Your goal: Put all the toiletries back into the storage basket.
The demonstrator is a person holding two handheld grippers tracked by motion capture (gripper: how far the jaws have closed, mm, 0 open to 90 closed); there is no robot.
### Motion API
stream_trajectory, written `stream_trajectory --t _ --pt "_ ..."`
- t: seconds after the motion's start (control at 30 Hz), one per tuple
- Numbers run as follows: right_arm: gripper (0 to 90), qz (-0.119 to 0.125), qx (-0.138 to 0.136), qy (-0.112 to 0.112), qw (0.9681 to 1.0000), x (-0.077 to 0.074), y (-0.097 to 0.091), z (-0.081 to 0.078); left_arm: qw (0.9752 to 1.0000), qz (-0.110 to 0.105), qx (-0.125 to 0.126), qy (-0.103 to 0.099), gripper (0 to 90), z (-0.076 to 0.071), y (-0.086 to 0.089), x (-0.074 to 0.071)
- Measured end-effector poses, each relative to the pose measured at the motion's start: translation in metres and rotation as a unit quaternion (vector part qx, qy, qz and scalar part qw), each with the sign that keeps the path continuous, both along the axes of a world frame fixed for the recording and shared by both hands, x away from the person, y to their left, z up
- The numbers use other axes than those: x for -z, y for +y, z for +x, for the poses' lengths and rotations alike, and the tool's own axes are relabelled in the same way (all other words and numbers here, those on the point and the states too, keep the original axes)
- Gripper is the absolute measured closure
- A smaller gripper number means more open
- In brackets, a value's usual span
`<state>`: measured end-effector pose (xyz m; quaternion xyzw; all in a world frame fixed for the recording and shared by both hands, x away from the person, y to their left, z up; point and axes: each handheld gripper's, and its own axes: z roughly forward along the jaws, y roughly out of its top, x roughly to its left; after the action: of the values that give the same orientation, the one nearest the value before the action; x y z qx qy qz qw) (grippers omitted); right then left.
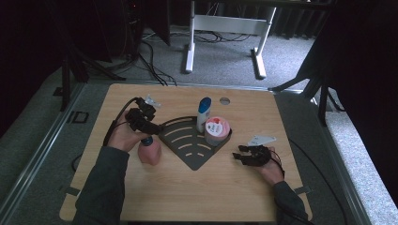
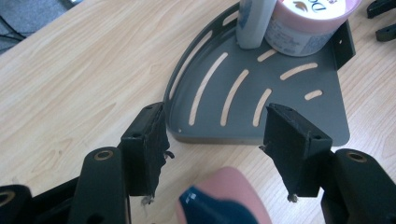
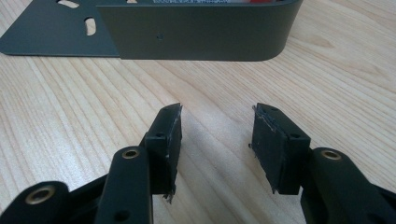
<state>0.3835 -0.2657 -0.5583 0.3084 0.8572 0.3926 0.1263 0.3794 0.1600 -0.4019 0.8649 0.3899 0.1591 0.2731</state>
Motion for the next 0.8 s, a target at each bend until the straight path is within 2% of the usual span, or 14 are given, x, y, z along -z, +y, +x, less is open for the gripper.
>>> stream_trajectory --t 0.37,0.6,0.8 --pt "52.4 -0.001 0.0 0.0 1.0 0.0 0.0 0.0 0.9999 -0.007 -0.01 0.003 42.4 -0.011 0.018 0.009" --pt "52.3 0.0 0.001 0.0 1.0 0.0 0.0 0.0 0.9994 -0.012 -0.031 -0.004 46.5 -0.007 0.025 0.008" --pt "52.3 0.0 0.001 0.0 1.0 0.0 0.0 0.0 0.9989 -0.008 -0.045 -0.011 47.8 -0.004 0.028 0.007"
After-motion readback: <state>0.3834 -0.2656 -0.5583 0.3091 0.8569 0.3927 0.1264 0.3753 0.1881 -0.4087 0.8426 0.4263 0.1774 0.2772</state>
